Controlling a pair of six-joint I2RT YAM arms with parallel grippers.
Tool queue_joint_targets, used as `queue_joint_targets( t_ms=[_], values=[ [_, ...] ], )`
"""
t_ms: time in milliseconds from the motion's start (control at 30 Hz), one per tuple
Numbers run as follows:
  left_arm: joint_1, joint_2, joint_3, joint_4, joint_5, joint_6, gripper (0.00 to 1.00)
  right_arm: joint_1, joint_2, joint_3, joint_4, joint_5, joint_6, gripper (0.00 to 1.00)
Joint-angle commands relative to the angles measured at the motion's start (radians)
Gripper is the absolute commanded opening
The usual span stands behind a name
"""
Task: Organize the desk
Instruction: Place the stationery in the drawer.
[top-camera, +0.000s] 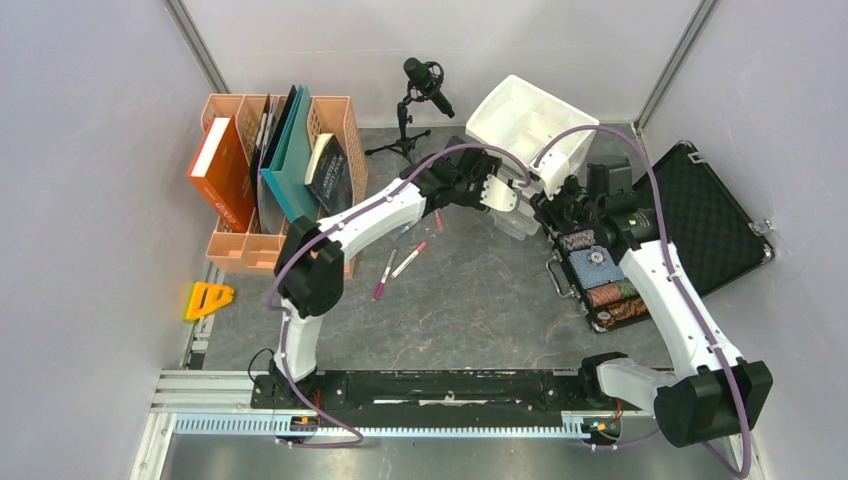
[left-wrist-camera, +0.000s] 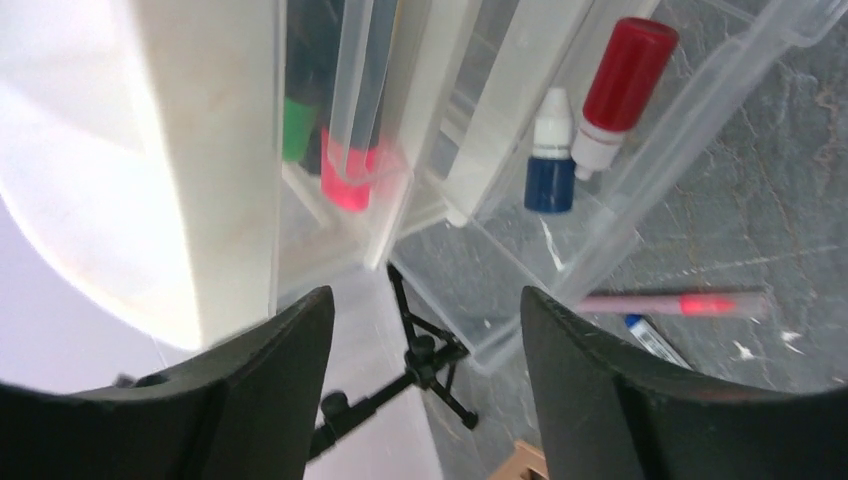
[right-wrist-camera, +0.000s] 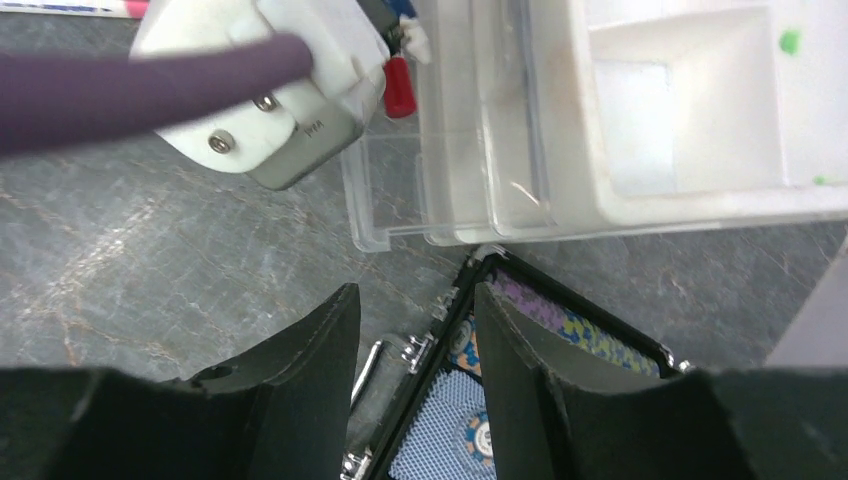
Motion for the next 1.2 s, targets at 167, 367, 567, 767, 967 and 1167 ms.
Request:
queue_joint_targets(
  t_ms=[167, 367, 567, 767, 967, 1167],
  values=[
    [0.035, -0.327, -0.261, 0.133, -0.127, -0.327, 0.86, 0.005, -0.019, -0.033, 0.007, -0.192, -0.068, 0.53],
    [0.093, -0.500, -0.450, 0.087, -0.129, -0.529, 0.97, 0.029, 0.004, -0.035, 0.026, -0.248, -0.076, 0.56],
    [0.182, -0.666, -0.617, 0.028, -0.085, -0.665, 1.00, 0.163, 0.062, -0.039, 0.059, -0.188, -0.081, 0.57],
    [0.223, -0.778, -0.739, 0.000, -0.085, -0.716, 1.00, 0.289, 0.180, -0.004, 0.108, -0.127, -0.064, 0.55],
    [0.224, -0.845, -0.773, -0.049, -0.092, -0.741, 1.00, 0.350, 0.318, 0.068, 0.149, -0.063, -0.034, 0.53],
    [0.225, -0.898, -0.789, -0.070, -0.105, -0.747, 1.00, 0.372, 0.415, 0.113, 0.188, -0.022, -0.022, 0.51]
  ],
)
